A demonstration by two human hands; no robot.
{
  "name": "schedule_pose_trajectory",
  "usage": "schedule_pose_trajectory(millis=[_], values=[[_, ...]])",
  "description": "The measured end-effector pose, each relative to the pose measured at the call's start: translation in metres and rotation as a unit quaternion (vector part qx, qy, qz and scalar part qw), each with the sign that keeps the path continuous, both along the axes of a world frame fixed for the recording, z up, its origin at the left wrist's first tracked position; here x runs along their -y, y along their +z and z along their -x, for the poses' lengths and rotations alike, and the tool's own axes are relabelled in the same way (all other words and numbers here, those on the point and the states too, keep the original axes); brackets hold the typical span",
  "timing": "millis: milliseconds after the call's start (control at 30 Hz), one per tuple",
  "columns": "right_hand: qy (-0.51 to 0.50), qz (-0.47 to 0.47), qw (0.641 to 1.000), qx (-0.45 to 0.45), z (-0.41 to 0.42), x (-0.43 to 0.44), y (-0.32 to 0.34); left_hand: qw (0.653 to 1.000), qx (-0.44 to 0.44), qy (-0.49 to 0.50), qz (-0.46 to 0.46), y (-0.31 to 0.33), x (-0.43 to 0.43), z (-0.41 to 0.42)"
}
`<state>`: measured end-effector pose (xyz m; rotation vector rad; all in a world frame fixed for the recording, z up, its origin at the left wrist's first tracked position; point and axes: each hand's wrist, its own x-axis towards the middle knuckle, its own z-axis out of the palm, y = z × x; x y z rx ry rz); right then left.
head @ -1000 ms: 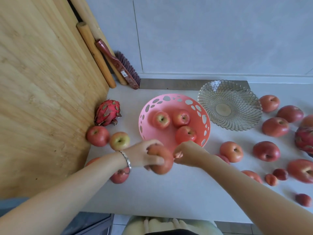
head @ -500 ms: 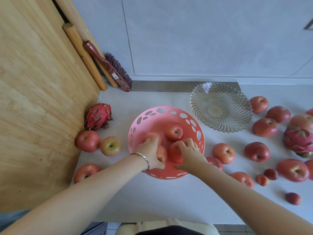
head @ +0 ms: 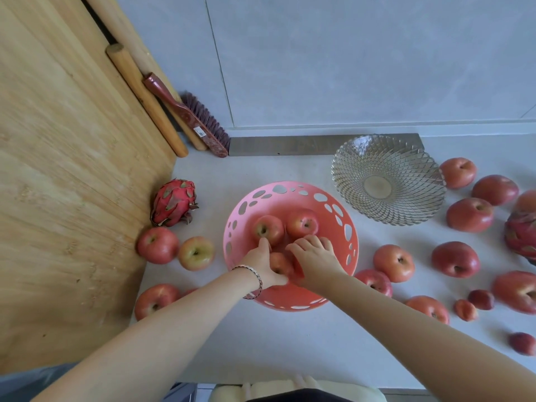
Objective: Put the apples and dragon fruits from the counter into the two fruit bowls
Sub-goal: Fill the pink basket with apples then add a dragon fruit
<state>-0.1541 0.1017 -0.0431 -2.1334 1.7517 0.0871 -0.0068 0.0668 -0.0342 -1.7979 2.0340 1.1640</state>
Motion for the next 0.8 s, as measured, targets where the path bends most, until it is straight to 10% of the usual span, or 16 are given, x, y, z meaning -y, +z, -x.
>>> schedule_pose_trajectory(millis=[300, 800], values=[[-0.210, -0.105, 0.971, 0.043, 0.015, -0.002, 0.007, 0.992, 0.085, -0.075, 0.061, -0.005, -0.002, -0.005], [-0.223, -0.159, 0.946, 0.175, 0.026, 0.021, 0.000, 0.994, 0.080, -0.010, 0.075, -0.008, 0.004, -0.005]])
